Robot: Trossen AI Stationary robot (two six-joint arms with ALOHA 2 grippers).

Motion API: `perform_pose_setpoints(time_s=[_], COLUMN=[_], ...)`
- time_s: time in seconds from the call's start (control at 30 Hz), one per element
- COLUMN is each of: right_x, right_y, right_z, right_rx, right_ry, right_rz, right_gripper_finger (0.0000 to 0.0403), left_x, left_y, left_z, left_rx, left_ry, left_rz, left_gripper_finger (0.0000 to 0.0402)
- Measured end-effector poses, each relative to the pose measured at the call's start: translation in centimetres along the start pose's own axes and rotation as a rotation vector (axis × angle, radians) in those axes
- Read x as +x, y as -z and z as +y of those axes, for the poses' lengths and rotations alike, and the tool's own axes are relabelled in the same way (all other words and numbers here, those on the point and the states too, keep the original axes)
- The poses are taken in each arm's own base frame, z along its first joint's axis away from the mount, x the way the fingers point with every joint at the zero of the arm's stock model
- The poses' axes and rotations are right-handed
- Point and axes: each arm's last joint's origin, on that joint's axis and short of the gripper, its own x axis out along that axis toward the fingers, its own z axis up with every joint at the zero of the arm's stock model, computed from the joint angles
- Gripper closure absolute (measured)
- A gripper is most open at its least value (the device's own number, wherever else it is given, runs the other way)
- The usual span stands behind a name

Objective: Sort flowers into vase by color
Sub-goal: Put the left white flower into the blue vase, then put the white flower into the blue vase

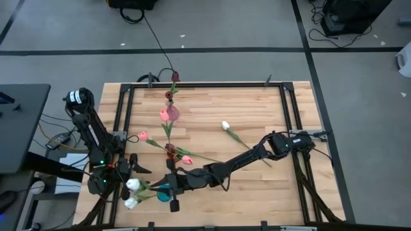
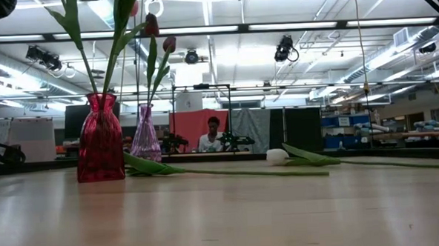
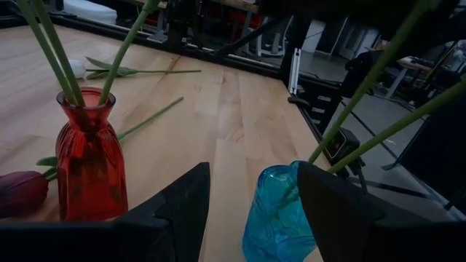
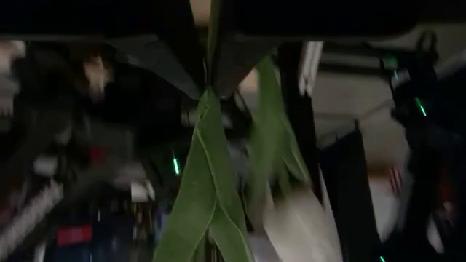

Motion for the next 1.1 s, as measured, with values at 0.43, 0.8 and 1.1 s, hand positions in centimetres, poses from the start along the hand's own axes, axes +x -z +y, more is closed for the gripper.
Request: perform_pose_setpoints(time_s=[0.43,0.8,1.1], right_x=[-0.4,-2.3,-2.6], right_y=[2.1,-0.9,-1.3], right_z=[-0.8,-1.3,-2.5], right_rx=[0.052,0.048,0.054], right_ry=[0.017,0.034,-0.002], right_rz=[0.286,0.435,0.492], right_gripper_finger=[0.0276,0.0263,0.0263], left_x=[0.0,-0.5,-1.2], left_y=[0.0,-0.2,-0.7], left_z=[-0.1,-0.3,-0.3], left_rx=[-0.009,-0.005,0.028], left_ry=[0.026,0.053,0.054], left_rz=[0.022,0.023,-0.015], left_gripper_finger=[0.0188,0.0188,0.0188])
